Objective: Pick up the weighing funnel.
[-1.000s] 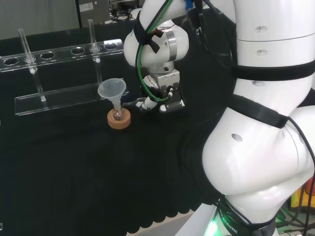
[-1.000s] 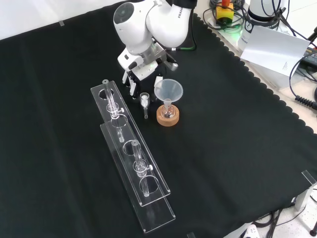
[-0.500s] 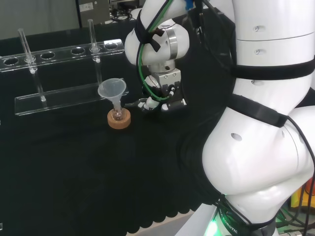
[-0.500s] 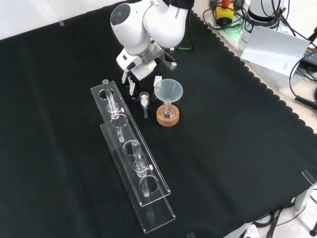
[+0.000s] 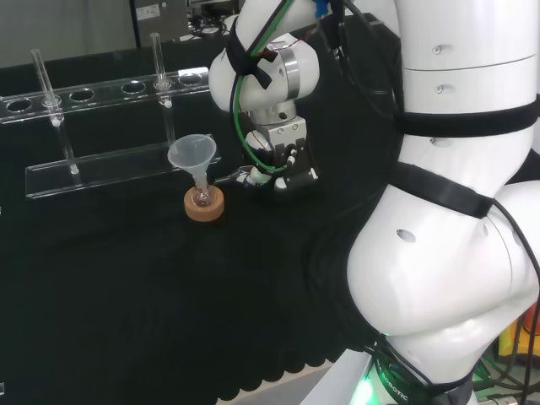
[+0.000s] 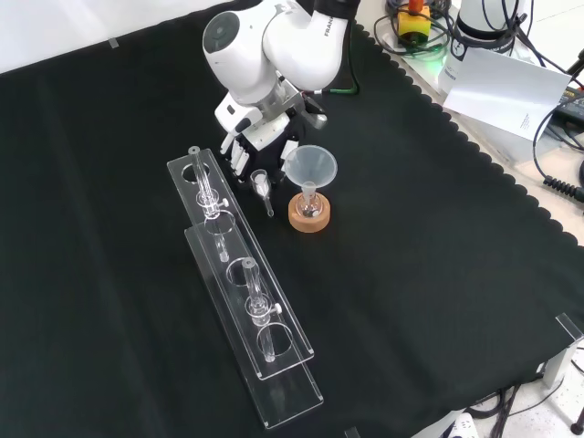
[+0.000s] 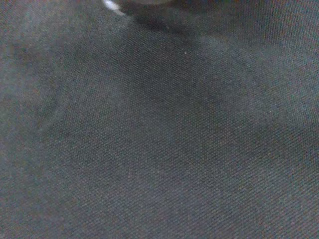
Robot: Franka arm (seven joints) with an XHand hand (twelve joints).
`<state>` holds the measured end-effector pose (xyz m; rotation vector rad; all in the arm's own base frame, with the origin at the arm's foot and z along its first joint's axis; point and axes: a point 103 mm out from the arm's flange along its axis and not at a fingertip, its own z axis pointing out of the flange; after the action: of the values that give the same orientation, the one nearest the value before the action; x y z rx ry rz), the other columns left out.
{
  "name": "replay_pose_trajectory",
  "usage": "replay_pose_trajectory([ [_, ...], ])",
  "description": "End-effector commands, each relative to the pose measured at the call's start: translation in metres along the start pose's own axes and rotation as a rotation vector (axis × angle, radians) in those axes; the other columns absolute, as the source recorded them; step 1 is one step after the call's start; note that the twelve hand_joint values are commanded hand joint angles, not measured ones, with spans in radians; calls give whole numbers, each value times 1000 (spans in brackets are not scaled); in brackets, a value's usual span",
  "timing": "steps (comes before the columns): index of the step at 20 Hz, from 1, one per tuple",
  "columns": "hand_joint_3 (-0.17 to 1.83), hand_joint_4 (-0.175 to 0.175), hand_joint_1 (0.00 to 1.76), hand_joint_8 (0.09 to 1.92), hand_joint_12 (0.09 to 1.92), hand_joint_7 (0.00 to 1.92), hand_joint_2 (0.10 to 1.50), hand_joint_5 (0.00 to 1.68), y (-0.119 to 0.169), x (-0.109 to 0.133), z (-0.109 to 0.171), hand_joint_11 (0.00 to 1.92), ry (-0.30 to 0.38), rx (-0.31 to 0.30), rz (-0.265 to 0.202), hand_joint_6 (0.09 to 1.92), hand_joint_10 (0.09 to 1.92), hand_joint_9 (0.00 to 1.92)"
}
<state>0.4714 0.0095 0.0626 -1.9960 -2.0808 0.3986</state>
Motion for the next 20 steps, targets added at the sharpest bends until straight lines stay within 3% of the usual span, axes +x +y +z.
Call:
replay_pose_trajectory([
  [1, -175, -46, 961, 710, 1287, 581, 1035, 542, -3, 4, -2, 408, 6, -7, -4, 682, 549, 771],
  [20, -175, -52, 979, 713, 1297, 532, 1005, 493, 1, 8, 6, 389, 0, 0, -29, 577, 577, 729],
])
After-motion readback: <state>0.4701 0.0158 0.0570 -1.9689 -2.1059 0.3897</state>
